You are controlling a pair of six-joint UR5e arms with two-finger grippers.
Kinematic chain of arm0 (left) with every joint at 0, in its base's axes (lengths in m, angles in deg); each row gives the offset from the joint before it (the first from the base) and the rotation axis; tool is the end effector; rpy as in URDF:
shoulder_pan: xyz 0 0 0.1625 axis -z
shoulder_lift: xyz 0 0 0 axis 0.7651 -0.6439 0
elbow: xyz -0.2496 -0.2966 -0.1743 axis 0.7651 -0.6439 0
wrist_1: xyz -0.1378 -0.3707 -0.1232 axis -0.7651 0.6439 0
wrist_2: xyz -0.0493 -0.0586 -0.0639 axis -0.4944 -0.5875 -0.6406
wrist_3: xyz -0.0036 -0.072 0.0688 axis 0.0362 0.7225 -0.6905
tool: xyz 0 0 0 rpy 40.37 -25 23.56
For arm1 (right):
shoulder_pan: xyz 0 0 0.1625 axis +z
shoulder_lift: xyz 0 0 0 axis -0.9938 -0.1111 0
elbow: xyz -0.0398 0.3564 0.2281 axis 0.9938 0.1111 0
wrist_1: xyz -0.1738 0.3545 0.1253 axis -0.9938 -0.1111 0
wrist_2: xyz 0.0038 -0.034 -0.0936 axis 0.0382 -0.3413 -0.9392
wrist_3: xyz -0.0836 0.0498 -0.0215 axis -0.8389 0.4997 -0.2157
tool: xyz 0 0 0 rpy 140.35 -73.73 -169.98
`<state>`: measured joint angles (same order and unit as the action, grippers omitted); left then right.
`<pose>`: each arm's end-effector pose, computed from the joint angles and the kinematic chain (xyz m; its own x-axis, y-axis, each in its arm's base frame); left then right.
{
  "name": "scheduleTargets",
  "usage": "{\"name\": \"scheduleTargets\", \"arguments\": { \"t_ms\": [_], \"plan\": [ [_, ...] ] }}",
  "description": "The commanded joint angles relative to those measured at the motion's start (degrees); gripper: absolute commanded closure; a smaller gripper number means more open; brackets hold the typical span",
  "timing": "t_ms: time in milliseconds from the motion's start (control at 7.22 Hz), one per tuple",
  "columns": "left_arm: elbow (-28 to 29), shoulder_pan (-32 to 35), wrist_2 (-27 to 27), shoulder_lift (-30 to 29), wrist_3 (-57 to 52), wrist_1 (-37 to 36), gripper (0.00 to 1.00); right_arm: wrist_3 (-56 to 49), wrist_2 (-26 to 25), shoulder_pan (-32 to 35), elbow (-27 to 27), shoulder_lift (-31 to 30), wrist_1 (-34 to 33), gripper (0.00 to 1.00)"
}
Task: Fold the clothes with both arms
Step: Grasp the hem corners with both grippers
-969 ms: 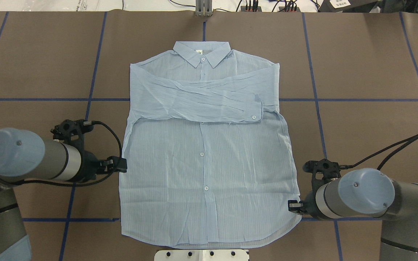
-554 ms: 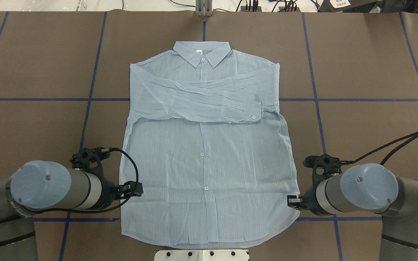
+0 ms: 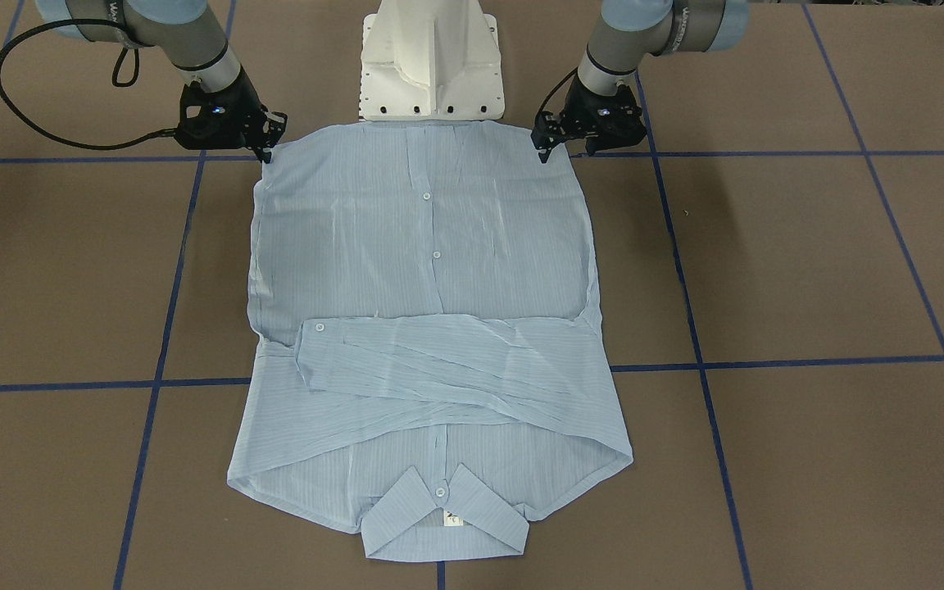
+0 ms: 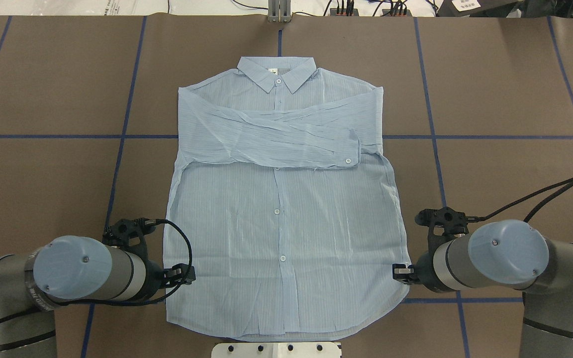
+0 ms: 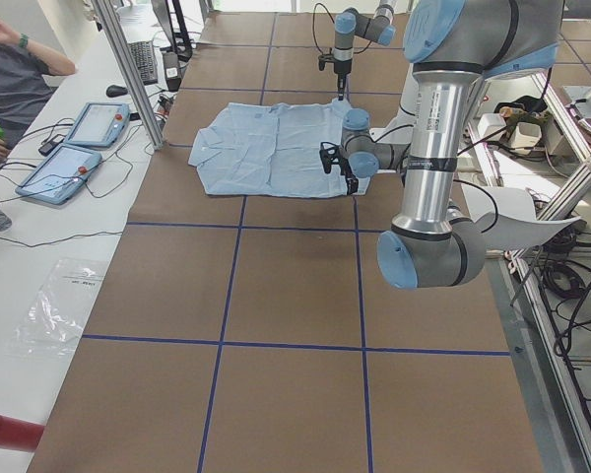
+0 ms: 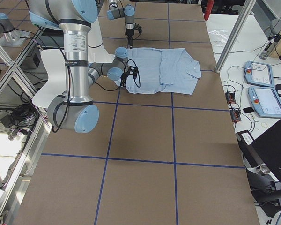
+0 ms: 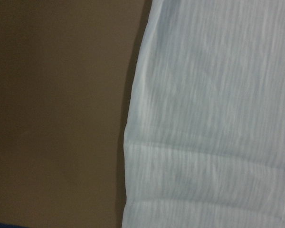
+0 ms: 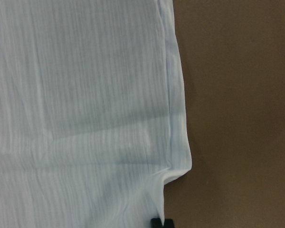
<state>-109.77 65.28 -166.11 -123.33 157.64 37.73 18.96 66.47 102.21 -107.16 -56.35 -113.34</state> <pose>0.4793 -0.2483 0.3422 0.5977 -0.2389 -0.7653 0.1470 0.9710 -0.1883 -0.4199 -0.2540 0.3699 0.6501 0.0863 0.7549 -0.0376 0.9960 -0.0815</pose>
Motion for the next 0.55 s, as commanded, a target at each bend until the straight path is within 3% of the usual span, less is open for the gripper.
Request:
{"name": "scheduleTargets", "arguments": {
  "t_ms": [0, 415],
  "plan": [
    [1.5, -3.0, -0.1, -0.3, 2.4, -0.2, 0.15, 0.0, 0.0, 0.0, 0.1, 0.0, 0.0, 1.0],
    [1.5, -3.1, -0.1, -0.2, 2.5, -0.3, 0.27, 0.0, 0.0, 0.0, 0.1, 0.0, 0.0, 1.0]
  ]
}}
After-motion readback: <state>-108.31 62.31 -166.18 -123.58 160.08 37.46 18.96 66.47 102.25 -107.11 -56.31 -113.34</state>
